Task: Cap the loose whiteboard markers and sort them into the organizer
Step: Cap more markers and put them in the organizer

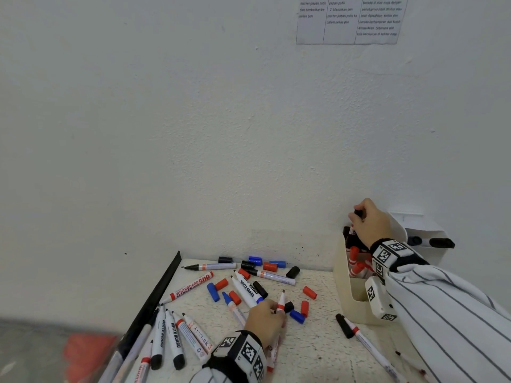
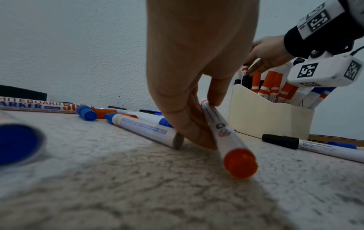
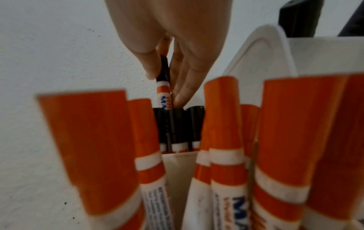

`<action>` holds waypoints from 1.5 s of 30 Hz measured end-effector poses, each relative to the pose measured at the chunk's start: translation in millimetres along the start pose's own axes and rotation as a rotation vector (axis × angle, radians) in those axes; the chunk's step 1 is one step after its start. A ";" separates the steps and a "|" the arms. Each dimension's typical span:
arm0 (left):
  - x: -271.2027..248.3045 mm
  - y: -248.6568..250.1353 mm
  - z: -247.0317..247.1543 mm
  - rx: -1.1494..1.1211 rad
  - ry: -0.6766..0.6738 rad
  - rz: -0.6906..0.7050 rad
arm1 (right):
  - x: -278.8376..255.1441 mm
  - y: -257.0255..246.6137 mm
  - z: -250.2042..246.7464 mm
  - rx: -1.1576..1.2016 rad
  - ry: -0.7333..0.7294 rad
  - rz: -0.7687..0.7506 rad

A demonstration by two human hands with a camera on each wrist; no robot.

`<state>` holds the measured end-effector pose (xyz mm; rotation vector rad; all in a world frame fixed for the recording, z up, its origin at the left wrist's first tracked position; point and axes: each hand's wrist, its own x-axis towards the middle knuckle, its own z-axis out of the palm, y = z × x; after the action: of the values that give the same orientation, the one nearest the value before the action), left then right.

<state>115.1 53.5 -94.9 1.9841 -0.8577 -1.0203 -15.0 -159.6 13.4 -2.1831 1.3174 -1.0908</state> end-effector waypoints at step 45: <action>0.6 10.1 8.1 0.093 0.027 0.053 | -12.7 8.8 6.4 -0.148 -0.055 0.013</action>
<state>106.1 45.5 -90.1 2.0364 -0.9533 -0.9372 -18.6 -153.4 -1.8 -2.2896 1.4267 -0.9481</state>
